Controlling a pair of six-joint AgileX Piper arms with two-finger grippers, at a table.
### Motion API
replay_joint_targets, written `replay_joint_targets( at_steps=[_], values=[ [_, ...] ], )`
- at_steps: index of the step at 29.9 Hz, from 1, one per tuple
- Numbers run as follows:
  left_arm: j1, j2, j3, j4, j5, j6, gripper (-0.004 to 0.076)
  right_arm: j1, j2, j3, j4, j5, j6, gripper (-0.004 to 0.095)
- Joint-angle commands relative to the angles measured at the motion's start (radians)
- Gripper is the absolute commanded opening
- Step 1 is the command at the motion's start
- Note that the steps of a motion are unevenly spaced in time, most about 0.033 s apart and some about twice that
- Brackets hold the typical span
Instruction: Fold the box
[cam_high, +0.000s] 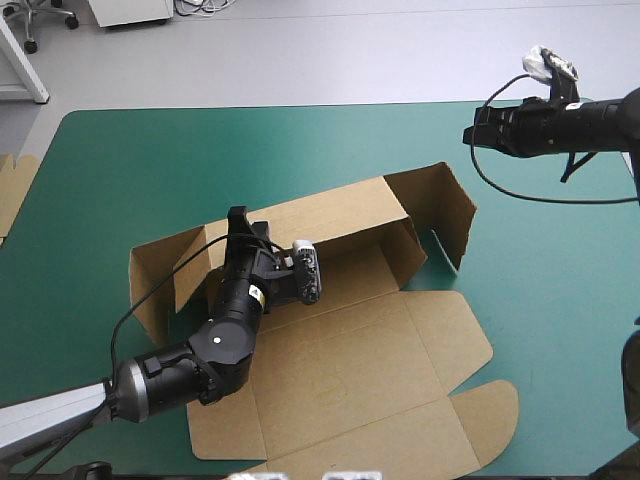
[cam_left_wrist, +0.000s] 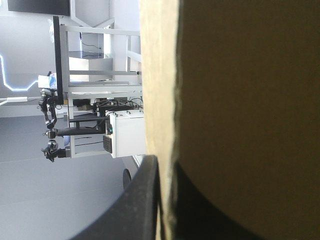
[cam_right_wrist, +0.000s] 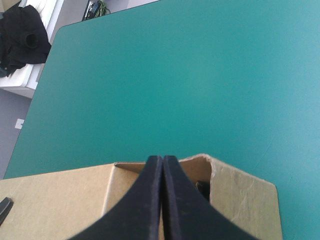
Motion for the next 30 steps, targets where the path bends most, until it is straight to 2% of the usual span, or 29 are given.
replay_joint_targets(
  at_steps=[1,5,15,22,30],
  values=[
    [-0.008,-0.022,-0.012,-0.004,0.011,-0.019,-0.001,0.006,0.043,-0.119,0.059,0.028,0.006,-0.0016],
    [-0.008,-0.022,-0.012,-0.004,0.009,-0.021,-0.001,0.047,0.094,-0.166,-0.04,0.02,0.039,-0.0017],
    [-0.008,-0.022,-0.012,-0.004,0.005,-0.021,-0.001,0.144,0.179,-0.196,-0.127,0.011,0.047,-0.0017],
    [-0.008,-0.022,-0.012,-0.012,0.002,-0.028,-0.001,0.142,0.185,-0.197,-0.192,0.092,0.071,-0.0017],
    [-0.006,-0.022,-0.012,-0.012,-0.008,-0.041,-0.001,0.142,0.115,-0.127,-0.256,0.092,0.079,-0.0017]
  ],
)
